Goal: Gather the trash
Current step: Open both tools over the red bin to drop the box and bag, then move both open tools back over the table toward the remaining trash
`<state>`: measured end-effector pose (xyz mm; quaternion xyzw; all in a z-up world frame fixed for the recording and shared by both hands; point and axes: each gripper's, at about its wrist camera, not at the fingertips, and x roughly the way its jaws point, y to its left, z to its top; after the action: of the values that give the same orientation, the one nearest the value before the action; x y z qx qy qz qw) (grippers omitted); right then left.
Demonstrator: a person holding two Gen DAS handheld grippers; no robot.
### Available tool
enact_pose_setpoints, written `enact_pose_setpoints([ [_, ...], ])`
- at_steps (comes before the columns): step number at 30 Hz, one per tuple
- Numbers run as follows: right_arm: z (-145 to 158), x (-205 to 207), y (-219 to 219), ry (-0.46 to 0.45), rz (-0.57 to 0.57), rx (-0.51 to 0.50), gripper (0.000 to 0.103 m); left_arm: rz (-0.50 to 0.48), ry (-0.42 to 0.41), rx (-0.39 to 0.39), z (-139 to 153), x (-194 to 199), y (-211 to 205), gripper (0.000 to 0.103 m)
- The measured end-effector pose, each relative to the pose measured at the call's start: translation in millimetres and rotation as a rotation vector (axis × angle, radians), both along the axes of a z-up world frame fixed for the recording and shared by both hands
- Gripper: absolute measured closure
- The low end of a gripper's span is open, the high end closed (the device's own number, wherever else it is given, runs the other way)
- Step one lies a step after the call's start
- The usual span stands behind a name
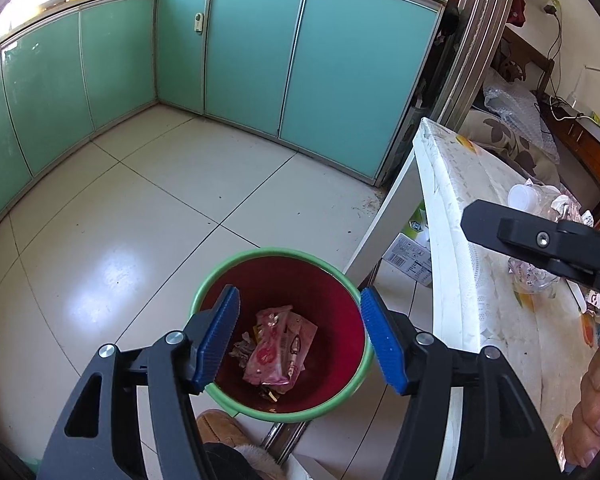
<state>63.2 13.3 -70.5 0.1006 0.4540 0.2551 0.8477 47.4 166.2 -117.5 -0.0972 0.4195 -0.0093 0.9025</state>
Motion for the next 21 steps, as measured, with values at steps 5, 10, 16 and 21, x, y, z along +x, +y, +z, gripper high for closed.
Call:
enact_pose_setpoints([
  [5, 5.5, -19.9, -19.9, -0.009, -0.025, 0.017, 0.054, -0.008, -0.02, -0.007, 6.1, -4.4, -2.2, 0.041],
  [10, 21.1, -42.4, -37.7, -0.047, -0.037, 0.018, 0.054, -0.032, -0.036, -0.004, 11.4, -9.3, -11.5, 0.04],
  [16, 40.4, -63.3, -58.8, -0.116, -0.067, -0.028, 0.054, -0.068, -0.052, 0.003, 18.2, -13.5, -26.6, 0.039],
  [21, 50.7, -79.6, -83.0, -0.163, -0.112, -0.06, 0.052, -0.117, -0.08, 0.01, 28.7, -19.3, -43.0, 0.035],
])
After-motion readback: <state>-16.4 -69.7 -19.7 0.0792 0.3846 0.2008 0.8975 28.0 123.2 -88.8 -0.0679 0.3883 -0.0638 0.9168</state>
